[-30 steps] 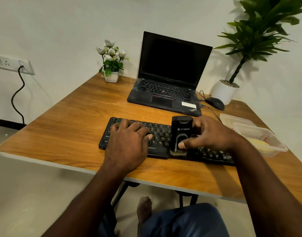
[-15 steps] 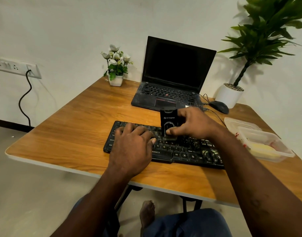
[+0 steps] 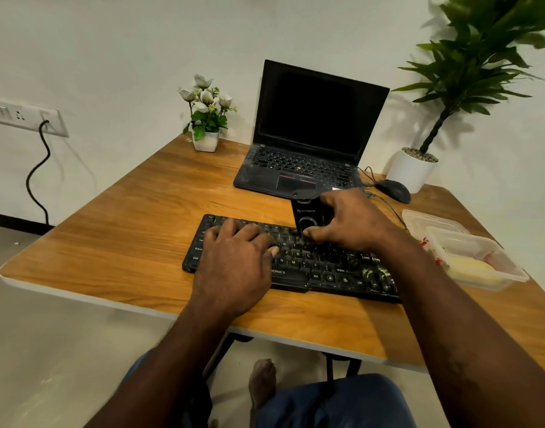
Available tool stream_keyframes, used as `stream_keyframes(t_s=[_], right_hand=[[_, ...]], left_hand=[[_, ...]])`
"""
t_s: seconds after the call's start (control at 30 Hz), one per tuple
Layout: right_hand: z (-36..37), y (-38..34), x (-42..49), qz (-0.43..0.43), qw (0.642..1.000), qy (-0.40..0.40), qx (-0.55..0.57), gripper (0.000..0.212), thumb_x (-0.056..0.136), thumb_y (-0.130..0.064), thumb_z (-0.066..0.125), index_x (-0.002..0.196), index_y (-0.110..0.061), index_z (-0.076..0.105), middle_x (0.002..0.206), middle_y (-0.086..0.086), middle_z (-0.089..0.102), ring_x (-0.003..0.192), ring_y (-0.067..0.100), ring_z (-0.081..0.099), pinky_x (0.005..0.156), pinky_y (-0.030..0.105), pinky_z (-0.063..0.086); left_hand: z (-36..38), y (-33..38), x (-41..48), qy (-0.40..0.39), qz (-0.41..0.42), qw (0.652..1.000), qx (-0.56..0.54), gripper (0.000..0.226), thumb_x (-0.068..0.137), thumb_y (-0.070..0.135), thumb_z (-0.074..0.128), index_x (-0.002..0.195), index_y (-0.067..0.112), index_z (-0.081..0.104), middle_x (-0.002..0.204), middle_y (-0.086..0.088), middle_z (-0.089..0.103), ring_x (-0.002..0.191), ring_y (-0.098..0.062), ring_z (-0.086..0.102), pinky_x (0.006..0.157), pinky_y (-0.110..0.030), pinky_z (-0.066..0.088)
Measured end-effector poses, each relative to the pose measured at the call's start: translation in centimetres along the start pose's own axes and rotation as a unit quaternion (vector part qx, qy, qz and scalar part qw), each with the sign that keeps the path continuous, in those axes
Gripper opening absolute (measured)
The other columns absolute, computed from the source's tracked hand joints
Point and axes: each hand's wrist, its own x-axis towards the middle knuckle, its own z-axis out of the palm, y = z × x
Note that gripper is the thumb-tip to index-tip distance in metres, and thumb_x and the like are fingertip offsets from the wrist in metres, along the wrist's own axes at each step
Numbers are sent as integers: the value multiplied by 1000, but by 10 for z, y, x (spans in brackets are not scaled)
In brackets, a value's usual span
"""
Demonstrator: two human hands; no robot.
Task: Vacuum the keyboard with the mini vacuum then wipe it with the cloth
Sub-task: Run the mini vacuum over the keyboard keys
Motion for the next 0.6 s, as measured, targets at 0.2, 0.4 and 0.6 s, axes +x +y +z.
stream_keyframes(t_s=[0.2, 0.4, 0.6], right_hand=[[-9, 10, -10, -27, 992, -107, 56, 47, 78, -25, 88, 120, -23, 68, 107, -9, 75, 97, 4, 72, 86, 24, 58], [-11, 14, -14, -30, 998, -33, 44, 48, 79, -28, 87, 121, -25, 67, 105, -12, 74, 91, 0, 70, 73, 13, 50], [2, 3, -18, -35, 999, 20, -3, 49, 79, -30, 87, 122, -27, 65, 102, -18, 64, 95, 3, 63, 72, 15, 46]], left_hand=[[1, -1, 0, -5, 0, 1000, 3, 44, 102, 50, 31, 124, 38, 67, 125, 16, 64, 118, -15, 46, 98, -44, 38], [0, 0, 0, -5, -2, 1000, 3, 43, 102, 49, 31, 123, 37, 67, 125, 16, 65, 119, -16, 48, 98, -44, 38], [0, 0, -1, 4, -3, 1000, -6, 45, 101, 49, 31, 121, 36, 68, 123, 15, 66, 119, -16, 48, 98, -45, 38]])
